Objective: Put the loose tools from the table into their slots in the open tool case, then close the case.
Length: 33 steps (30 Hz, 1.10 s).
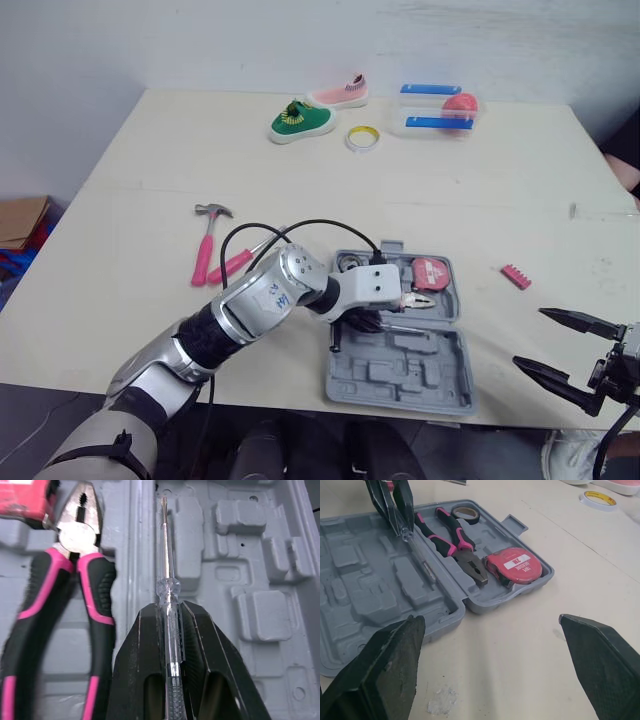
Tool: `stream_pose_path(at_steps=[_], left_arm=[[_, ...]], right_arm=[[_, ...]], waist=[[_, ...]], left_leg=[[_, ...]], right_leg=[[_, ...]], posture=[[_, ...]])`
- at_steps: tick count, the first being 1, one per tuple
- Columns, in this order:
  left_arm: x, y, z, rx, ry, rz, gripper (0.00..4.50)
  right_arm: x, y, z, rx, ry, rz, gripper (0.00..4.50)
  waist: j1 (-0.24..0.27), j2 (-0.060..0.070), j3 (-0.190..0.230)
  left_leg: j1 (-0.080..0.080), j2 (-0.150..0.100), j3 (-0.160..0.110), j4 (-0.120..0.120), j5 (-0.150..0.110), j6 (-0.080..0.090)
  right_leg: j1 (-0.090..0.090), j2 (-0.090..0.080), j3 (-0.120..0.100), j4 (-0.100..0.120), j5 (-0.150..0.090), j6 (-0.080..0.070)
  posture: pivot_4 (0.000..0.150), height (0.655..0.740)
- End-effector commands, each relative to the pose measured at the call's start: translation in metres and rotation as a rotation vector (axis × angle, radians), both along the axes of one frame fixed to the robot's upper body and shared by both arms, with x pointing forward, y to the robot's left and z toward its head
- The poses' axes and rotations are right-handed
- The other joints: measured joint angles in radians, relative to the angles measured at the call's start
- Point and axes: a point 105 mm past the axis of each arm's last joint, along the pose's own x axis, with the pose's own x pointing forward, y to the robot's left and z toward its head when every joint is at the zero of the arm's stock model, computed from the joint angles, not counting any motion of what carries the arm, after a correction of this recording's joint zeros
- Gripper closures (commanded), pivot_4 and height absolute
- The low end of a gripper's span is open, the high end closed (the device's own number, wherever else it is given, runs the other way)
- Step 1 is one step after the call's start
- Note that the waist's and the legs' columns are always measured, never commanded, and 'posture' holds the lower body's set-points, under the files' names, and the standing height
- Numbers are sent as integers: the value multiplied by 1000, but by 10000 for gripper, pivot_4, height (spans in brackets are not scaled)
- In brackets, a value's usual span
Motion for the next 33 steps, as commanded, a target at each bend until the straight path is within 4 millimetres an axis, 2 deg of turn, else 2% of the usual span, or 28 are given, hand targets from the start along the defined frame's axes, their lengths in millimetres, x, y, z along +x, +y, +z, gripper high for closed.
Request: stream_pose_path(at_steps=[1,11,17,23,24,25,29,31,33], left_arm=[[-6,-2,6,-8,15,-25,44441],[1,3,-6,42,11,25,44441],[1,1,-5,16,8,38,44441],[-5,-8,8,-60,-29,-10,18689],[-5,-7,8,-51,-37,-19,12738],[-5,-4,14,-56,-53,-30,10502],[-7,2,33,-130,-59,-57,10502],[-10,3,42,-238,-54,-90,10502],[-5,3,51,-362,-135,-120,10502]], right_arm=[[1,-2,8,-8,-39,-7,0],[-2,-2,4,2,-34,-20,0],[0,-1,3,12,-39,-19,0],[2,0,3,21,-35,-16,0],[2,0,3,20,-34,-15,0],[3,0,3,19,-33,-12,0],[5,2,7,20,-37,-5,0],[5,3,6,21,-34,-2,0],[5,3,6,23,-34,-3,0]], waist=[[0,0,0],[0,0,0],[1,0,0],[1,0,0],[1,0,0],[0,0,0],[-1,0,0],[0,0,0],[0,1,0]], left_leg=[[0,0,0,0,0,0],[0,0,0,0,0,0],[0,0,0,0,0,0],[0,0,0,1,0,0],[0,0,0,1,0,0],[0,0,0,1,0,0],[0,0,0,0,0,-1],[0,0,-1,0,0,-1],[0,0,0,0,0,-1]], right_leg=[[0,0,0,0,0,0],[0,0,0,0,0,0],[0,0,0,1,0,0],[0,0,0,1,0,0],[0,0,0,1,0,0],[0,0,0,1,0,0],[0,0,0,1,0,0],[0,0,0,1,0,-1],[0,-1,0,1,0,0]], posture=[[1500,7400],[1500,7400],[1500,7400],[1500,7400],[1500,7400],[1500,7400],[1500,7400],[1500,7400],[1500,7400]])
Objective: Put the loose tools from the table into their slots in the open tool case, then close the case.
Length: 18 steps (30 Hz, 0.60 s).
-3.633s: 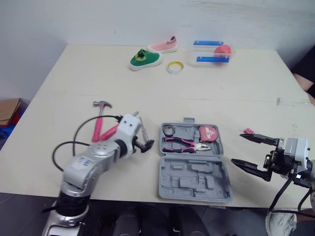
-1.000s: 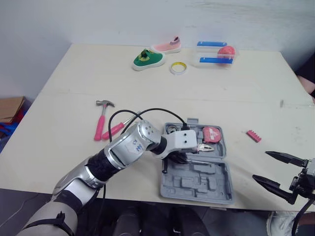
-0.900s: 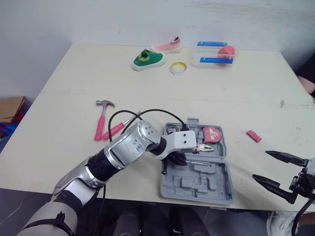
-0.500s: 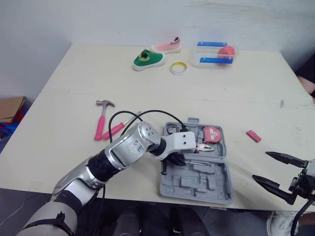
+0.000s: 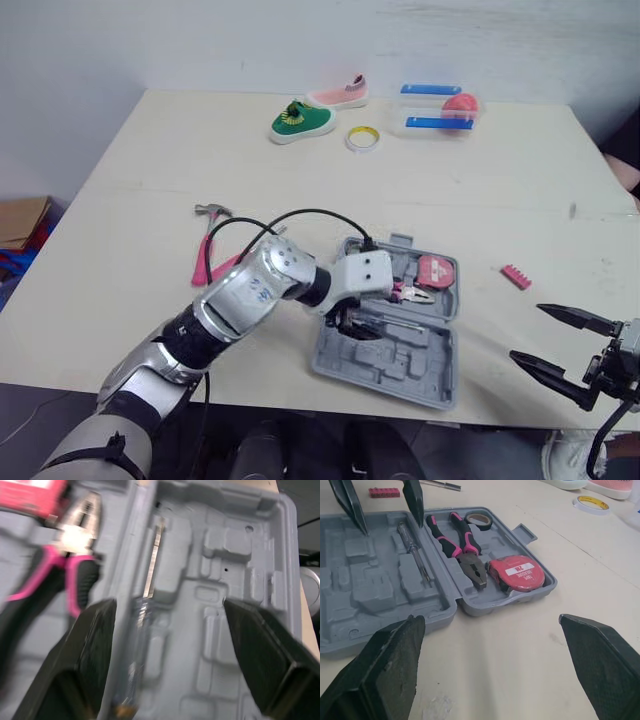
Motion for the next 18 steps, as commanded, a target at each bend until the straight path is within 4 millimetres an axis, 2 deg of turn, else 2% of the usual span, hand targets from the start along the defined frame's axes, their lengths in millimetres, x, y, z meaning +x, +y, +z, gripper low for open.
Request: stream_pose_path(at_steps=[1,4,9,15,18], left_arm=[[-3,-1,18,-204,-100,-86,13019],[-3,3,11,-268,-123,-117,23367],[5,-2,1,-367,-167,-109,44578],[14,-1,-36,-310,-88,-46,44578],[16,-3,-39,-311,-74,-26,44578]], right_arm=[[-1,1,6,-4,-18,5,0],[-3,1,6,-4,-17,2,0],[-6,1,5,-2,-23,-14,0],[-9,5,3,8,-28,-25,0],[-11,6,1,7,-22,-28,0]], waist=[[0,0,0],[0,0,0],[1,0,0],[-1,0,0],[0,0,0]], left_leg=[[0,0,0,0,1,-2],[0,0,0,1,3,-5],[0,-1,0,1,3,-4],[0,-1,1,0,3,-4],[0,0,0,0,3,-4]], right_leg=[[0,0,0,0,0,0],[0,0,0,0,0,0],[0,1,0,1,0,0],[0,2,0,1,0,1],[0,2,0,1,0,1]], posture=[[1500,7400],[1500,7400],[1500,7400],[1500,7400],[1500,7400]])
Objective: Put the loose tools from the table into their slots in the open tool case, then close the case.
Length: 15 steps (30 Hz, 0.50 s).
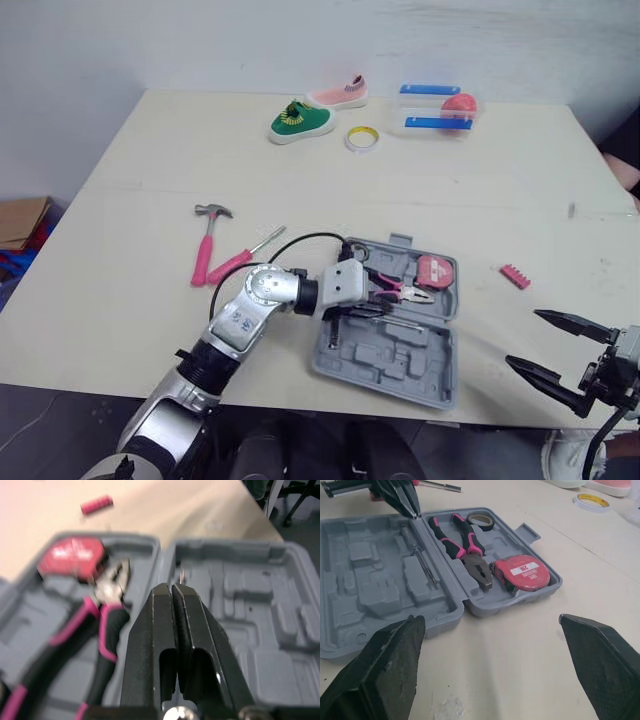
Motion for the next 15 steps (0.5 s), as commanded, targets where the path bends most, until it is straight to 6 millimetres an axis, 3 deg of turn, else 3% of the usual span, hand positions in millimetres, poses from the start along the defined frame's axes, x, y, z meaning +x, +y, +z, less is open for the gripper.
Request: stream_pose_path(at_steps=[1,6,15], left_arm=[[0,-5,2,2,-18,-3,44578],[4,0,-19,122,10,43,44578],[0,-1,-24,137,55,39,44578]], right_arm=[[-3,3,8,-14,-42,2,0],[-4,4,7,-11,-38,0,0],[-6,6,7,-10,-37,1,0]], waist=[[1,0,0],[1,0,0],[2,0,0]], left_leg=[[0,0,0,0,-1,2],[0,0,0,0,-3,5],[0,0,0,0,-3,5]], right_leg=[[0,0,0,0,0,0],[0,0,0,0,0,0],[0,-1,0,0,0,0]], posture=[[1500,7400],[1500,7400],[1500,7400]])
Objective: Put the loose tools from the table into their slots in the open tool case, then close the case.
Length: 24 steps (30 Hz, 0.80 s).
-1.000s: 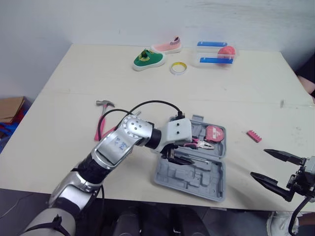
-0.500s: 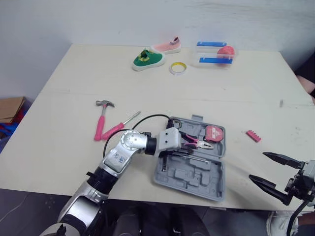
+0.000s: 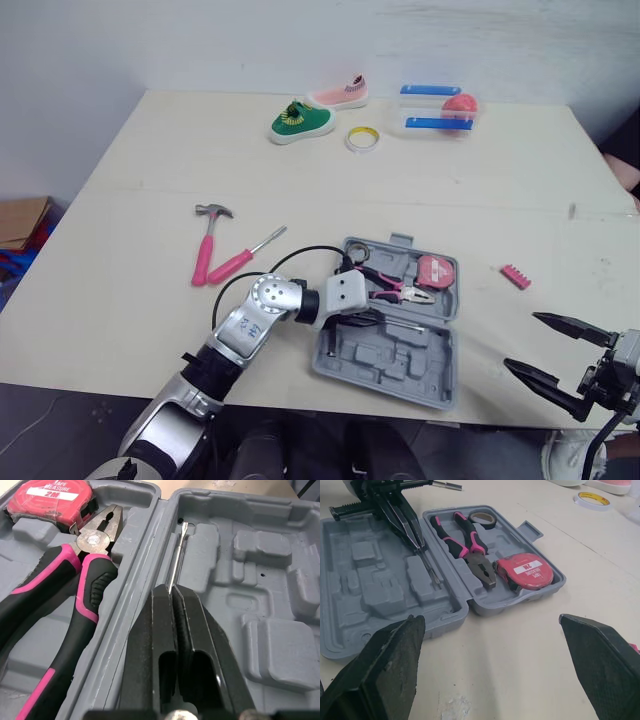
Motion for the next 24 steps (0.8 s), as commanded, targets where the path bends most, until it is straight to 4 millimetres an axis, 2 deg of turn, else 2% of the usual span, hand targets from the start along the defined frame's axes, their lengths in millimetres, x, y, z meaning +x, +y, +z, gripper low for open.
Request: stream_pose_path(at_steps=[1,8,10,13,17,21,24], left_arm=[[-3,-2,-8,61,39,-2,44578],[-4,10,-35,233,151,75,44578],[-10,16,-44,310,182,68,44578],[-15,15,-48,330,193,84,44578],[-11,16,-51,338,188,136,44578],[-7,14,-42,277,164,131,44578],[-12,4,8,-26,85,6,44578]], right_arm=[[-3,2,7,-2,-38,3,0],[-1,6,8,13,-49,18,0],[-1,7,7,15,-50,20,0],[0,7,7,18,-55,15,0],[0,6,5,27,-58,5,0],[-2,7,3,33,-58,2,0],[-1,6,4,31,-61,1,0]], waist=[[1,0,0],[0,0,-4],[-1,-1,-8],[-3,-2,-15],[0,-2,-15],[-1,0,-16],[-3,2,-17]], left_leg=[[0,0,0,0,0,0],[0,0,0,0,0,0],[1,0,0,0,0,0],[4,1,0,-2,-1,-1],[12,1,1,-4,-2,-1],[17,2,0,-4,-4,-1],[16,2,0,-5,-4,0]], right_leg=[[0,0,0,0,0,0],[1,0,0,0,0,0],[1,0,0,0,0,0],[3,0,1,-1,-1,-1],[11,0,1,-2,-2,-3],[16,0,1,-4,-3,-4],[16,-1,1,-5,-3,-4]], posture=[[1500,7400],[1500,7400],[1500,7400],[1500,7400],[1500,7400],[1500,7400],[1500,7400]])
